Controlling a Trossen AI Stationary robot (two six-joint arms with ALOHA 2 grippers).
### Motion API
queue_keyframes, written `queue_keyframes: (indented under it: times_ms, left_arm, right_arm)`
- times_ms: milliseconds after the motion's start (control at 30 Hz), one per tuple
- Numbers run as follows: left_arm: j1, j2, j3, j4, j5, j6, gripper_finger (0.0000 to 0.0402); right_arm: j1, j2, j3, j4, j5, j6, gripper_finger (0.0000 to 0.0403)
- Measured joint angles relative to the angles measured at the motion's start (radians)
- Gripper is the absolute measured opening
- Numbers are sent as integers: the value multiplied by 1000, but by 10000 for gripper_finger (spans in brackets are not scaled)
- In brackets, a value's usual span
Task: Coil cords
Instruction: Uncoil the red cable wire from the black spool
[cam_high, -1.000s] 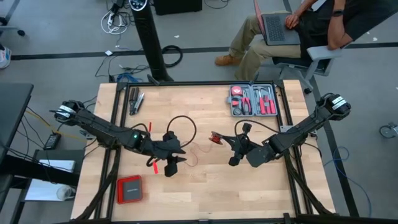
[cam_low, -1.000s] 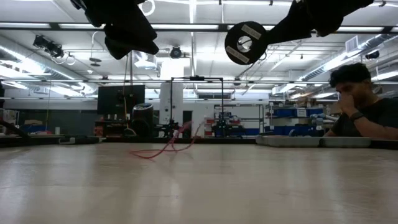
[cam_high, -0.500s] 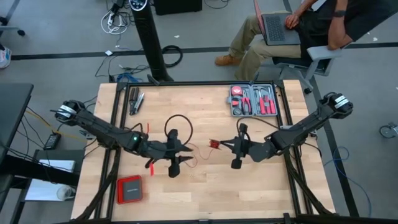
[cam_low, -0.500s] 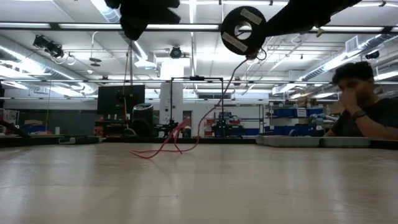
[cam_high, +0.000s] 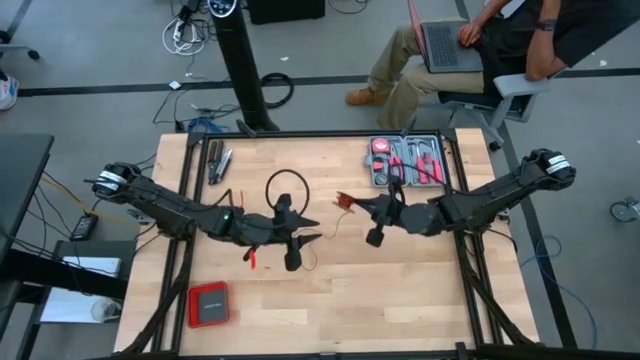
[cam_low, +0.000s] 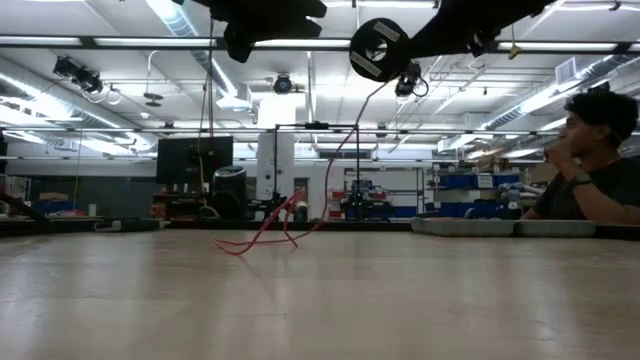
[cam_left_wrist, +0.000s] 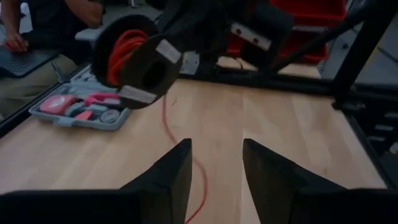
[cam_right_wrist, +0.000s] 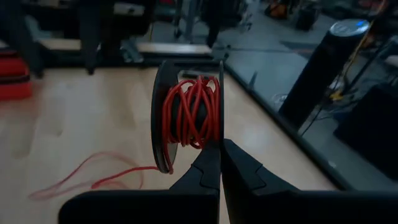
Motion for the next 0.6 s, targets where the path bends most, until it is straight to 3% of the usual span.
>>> queue_keyframes:
  times_ms: [400,600]
  left_arm:
    - [7,51,0,80,-123,-1,147]
    - [30,133,0,191,-126,-1,147]
  right_arm:
    - [26,2,0,267,118,-309,0]
    - [32,3,0,335,124,-357,0]
